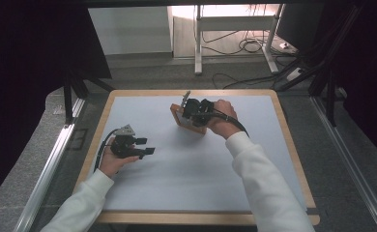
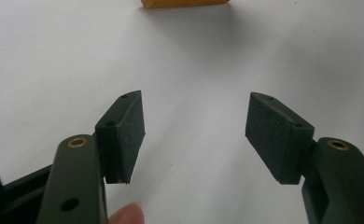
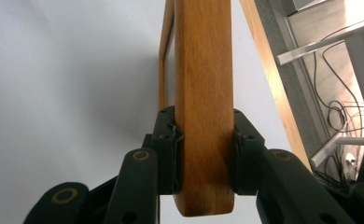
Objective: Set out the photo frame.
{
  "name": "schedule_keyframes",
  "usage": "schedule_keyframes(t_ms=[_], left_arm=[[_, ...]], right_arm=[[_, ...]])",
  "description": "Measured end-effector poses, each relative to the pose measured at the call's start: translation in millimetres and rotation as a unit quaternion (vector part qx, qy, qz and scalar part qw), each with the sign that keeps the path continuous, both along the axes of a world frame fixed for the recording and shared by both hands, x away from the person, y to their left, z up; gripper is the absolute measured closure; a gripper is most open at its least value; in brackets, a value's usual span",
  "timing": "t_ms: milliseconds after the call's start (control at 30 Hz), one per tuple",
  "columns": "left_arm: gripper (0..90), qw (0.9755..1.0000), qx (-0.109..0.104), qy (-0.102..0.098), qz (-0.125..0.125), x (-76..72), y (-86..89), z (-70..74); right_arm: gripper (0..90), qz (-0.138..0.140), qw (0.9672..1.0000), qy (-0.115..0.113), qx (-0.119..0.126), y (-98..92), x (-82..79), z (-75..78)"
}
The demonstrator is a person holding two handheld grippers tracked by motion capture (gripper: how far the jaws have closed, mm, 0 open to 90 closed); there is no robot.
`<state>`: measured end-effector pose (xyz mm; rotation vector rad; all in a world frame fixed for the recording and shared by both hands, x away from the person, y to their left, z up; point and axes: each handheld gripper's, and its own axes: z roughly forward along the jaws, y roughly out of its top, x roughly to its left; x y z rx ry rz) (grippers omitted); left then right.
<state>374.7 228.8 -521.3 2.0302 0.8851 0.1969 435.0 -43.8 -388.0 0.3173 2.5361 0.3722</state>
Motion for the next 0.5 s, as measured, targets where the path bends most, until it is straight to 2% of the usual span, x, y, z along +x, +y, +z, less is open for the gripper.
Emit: schedule_keyframes(t_ms=[167,400,500], left_arm=[[37.3,1.0,-0.002,0.0,0.004,0.9,0.8,-0.6],[37.3,1.0,-0.002,-0.001,0.006,1.2,1.8,-0.6],[37.4,1.0,-0.003,0.0,0.009,1.2,2.6,-0.3]], right_arm=[[69.4,0.007,1.0,-0.003,-0.005,1.6,-0.4,0.7],[69.4,0.016,0.9998,0.012,-0.001,-0.8,-4.0,8.9],[69.4,0.019,0.9995,0.024,0.008,-2.7,-9.2,12.5]])
